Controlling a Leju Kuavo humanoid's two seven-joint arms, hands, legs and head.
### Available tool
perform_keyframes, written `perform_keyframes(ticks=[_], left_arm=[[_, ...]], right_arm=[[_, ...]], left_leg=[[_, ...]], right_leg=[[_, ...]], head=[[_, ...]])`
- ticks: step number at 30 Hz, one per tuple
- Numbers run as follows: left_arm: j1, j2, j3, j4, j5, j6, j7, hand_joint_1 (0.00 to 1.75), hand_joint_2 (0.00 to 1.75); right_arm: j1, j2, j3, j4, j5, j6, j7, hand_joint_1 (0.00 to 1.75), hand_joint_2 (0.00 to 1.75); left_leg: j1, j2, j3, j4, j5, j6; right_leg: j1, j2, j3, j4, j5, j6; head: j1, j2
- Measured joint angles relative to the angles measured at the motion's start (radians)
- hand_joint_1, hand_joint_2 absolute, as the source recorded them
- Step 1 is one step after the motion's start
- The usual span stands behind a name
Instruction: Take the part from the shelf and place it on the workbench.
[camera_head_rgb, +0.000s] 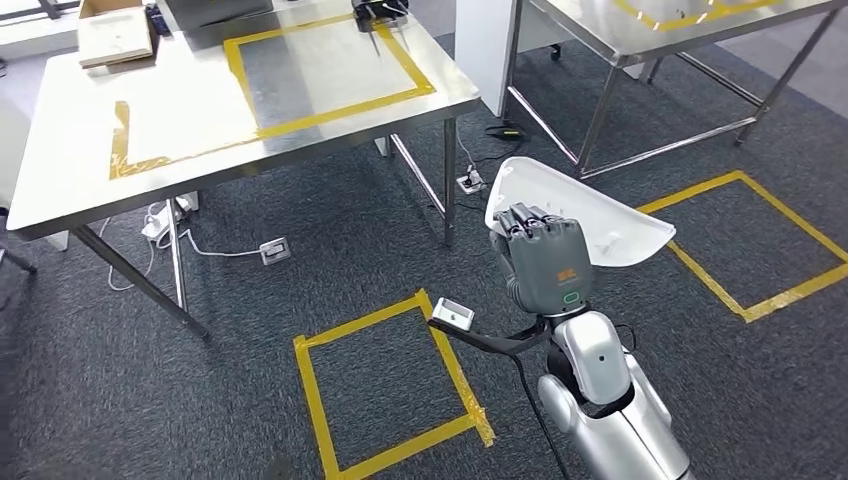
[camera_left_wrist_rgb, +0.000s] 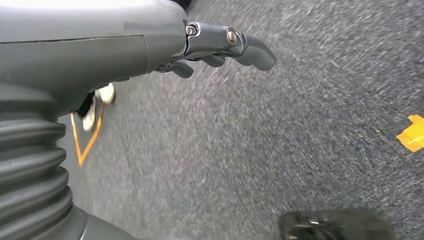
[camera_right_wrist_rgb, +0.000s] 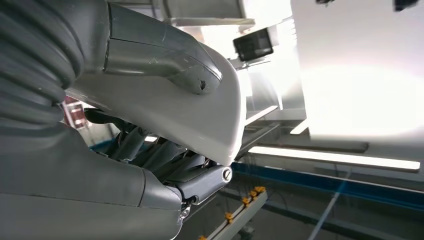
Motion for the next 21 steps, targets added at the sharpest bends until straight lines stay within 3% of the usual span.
perform_keyframes(ticks=[1,2,4,6,7,8,10,12,14,16,17,18,21], left_arm=[[0.000,0.000,0.000,0.000,0.000,0.000,0.000,0.00,1.75],[0.002,0.000,0.000,0.000,0.000,0.000,0.001,0.00,1.75],[0.004,0.002,0.000,0.000,0.000,0.002,0.003,0.00,1.75],[0.003,0.003,0.000,0.000,0.000,0.003,0.003,0.00,1.75],[0.002,0.003,0.000,0.000,0.000,0.003,0.003,0.00,1.75],[0.001,0.003,0.000,0.000,0.000,0.003,0.003,0.00,1.75],[0.002,0.002,0.000,0.000,0.000,0.003,0.002,0.00,1.75],[0.002,0.002,0.000,0.000,0.000,0.003,0.002,0.00,1.75],[-0.002,0.000,0.000,0.000,0.000,0.003,0.001,0.00,1.75],[-0.005,-0.002,0.000,0.000,0.000,0.003,-0.001,0.00,1.75],[-0.005,-0.002,0.000,0.000,0.000,0.003,-0.001,0.00,1.75],[-0.004,-0.003,0.000,0.000,0.000,0.003,0.000,0.00,1.75],[-0.004,-0.003,0.000,0.000,0.000,0.003,0.002,0.00,1.75]], right_arm=[[0.003,-0.001,0.000,0.000,0.000,0.000,0.000,1.68,1.75],[0.004,-0.001,0.000,0.001,0.000,0.000,-0.001,1.68,1.75],[0.005,-0.001,0.000,0.001,0.000,0.000,-0.001,1.68,1.75],[0.004,-0.002,0.000,0.001,0.000,0.000,-0.001,1.68,1.75],[0.003,-0.002,0.000,0.001,0.000,0.000,-0.001,1.68,1.75],[0.003,-0.002,0.000,0.001,0.000,0.001,-0.002,1.68,1.75],[0.001,-0.002,0.000,0.001,0.000,0.001,-0.002,1.68,1.75],[-0.003,-0.002,0.000,0.001,0.000,0.002,-0.003,1.68,1.75],[-0.004,-0.003,0.000,0.002,0.000,0.002,-0.004,1.68,1.75],[-0.001,-0.006,0.000,0.005,-0.001,0.004,-0.004,1.68,1.75],[0.000,-0.007,0.000,0.006,-0.001,0.005,-0.004,1.68,1.75],[0.001,-0.008,0.000,0.008,-0.001,0.005,-0.004,1.68,1.75],[-0.001,-0.008,0.000,0.009,-0.001,0.006,-0.004,1.68,1.75]], left_leg=[[0.000,0.005,-0.018,0.045,-0.014,-0.001],[0.000,0.007,-0.017,0.052,-0.009,-0.001],[-0.001,0.025,0.045,-0.049,0.045,0.002],[-0.010,0.072,0.116,-0.174,0.082,0.017],[-0.014,0.086,0.133,-0.205,0.087,0.025],[-0.018,0.089,0.135,-0.212,0.085,0.034],[-0.015,0.064,0.132,-0.216,0.090,0.047],[-0.009,0.039,0.133,-0.222,0.096,0.059],[-0.005,0.013,0.131,-0.225,0.101,0.068],[-0.005,-0.017,0.127,-0.224,0.104,0.071],[-0.005,-0.033,0.126,-0.223,0.105,0.070],[-0.005,-0.049,0.125,-0.221,0.106,0.068],[-0.003,-0.081,0.125,-0.217,0.108,0.063]], right_leg=[[0.002,-0.017,0.000,0.000,-0.001,-0.001],[0.003,-0.033,0.000,0.001,-0.002,-0.001],[0.004,-0.059,0.001,0.003,-0.005,0.001],[0.010,-0.081,0.003,0.007,-0.011,0.009],[0.013,-0.090,0.004,0.009,-0.013,0.013],[0.015,-0.100,0.006,0.009,-0.014,0.018],[0.016,-0.117,0.009,0.008,-0.018,0.028],[0.011,-0.077,-0.001,0.039,-0.044,0.041],[0.006,-0.010,-0.053,0.154,-0.106,0.050],[0.005,0.013,-0.116,0.281,-0.153,0.053],[0.004,0.015,-0.128,0.301,-0.150,0.052],[0.003,0.017,-0.121,0.281,-0.127,0.051],[-0.002,0.034,-0.054,0.138,-0.041,0.048]], head=[[0.000,0.000],[0.000,0.000],[0.000,0.000],[0.001,0.000],[0.001,0.000],[0.002,0.000],[0.002,0.000],[0.004,0.000],[0.006,0.000],[0.007,0.000],[0.008,0.000],[0.008,0.000],[0.007,0.000]])
